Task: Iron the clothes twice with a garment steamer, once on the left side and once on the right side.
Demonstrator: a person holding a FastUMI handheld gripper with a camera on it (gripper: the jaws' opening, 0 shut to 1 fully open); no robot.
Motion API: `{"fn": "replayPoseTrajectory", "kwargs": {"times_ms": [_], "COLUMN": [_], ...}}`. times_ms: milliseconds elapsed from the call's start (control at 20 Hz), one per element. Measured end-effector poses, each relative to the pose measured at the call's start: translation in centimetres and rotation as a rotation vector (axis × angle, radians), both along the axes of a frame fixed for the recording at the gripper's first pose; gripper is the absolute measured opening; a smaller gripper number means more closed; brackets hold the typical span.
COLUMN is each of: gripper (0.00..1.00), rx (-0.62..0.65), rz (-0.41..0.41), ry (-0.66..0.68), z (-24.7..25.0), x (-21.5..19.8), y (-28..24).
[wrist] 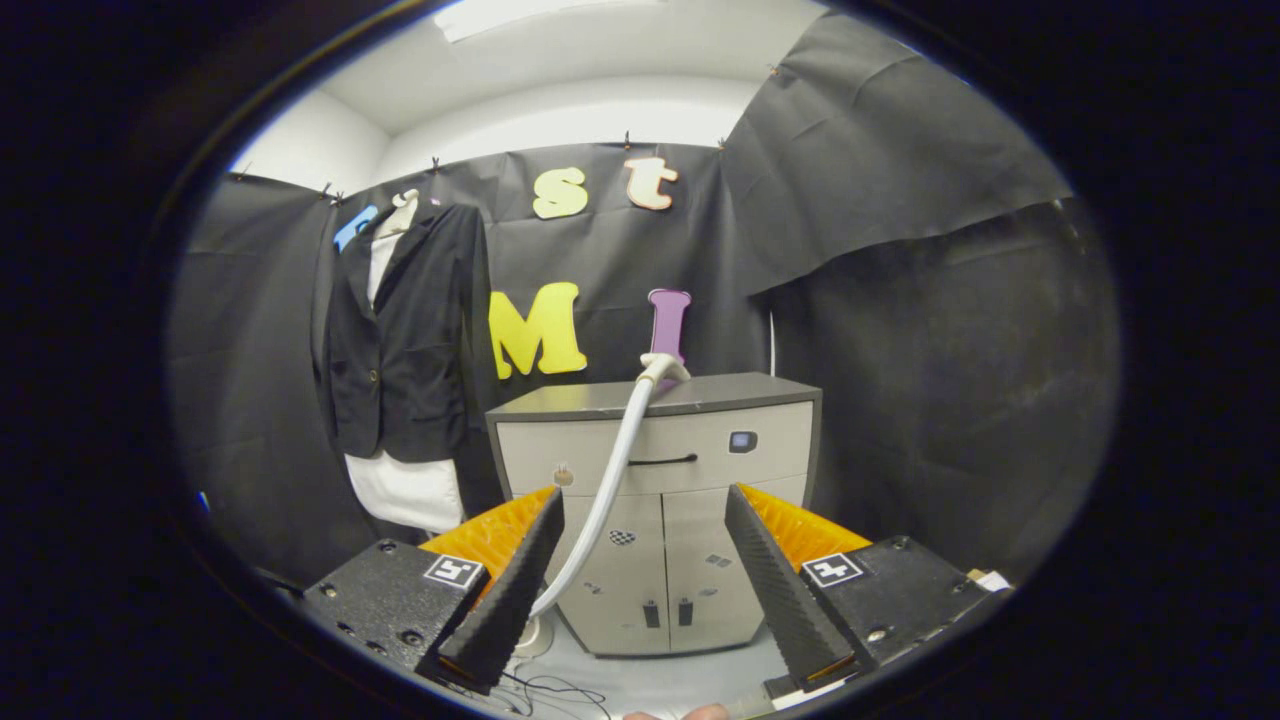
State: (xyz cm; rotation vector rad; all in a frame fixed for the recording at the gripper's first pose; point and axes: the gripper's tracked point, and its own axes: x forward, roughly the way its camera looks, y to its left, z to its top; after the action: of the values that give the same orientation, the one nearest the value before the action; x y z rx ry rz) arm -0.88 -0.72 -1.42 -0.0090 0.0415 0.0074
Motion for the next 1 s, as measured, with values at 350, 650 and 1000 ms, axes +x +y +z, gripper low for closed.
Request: {"fn": "replayPoseTrajectory", "kwargs": {"times_ms": [350, 650, 1000], "gripper": [1.0, 1.0, 1.0], "rx": [0.001, -0.01, -0.015], "rz": [-0.033, -0.077, -0.155], "ry": [0.019, 0.042, 0.019], "z": [0.0, -0.2, 1.0], "x": [1.0, 2.0, 3.2], "y": [0.2, 1.0, 2.9]}}
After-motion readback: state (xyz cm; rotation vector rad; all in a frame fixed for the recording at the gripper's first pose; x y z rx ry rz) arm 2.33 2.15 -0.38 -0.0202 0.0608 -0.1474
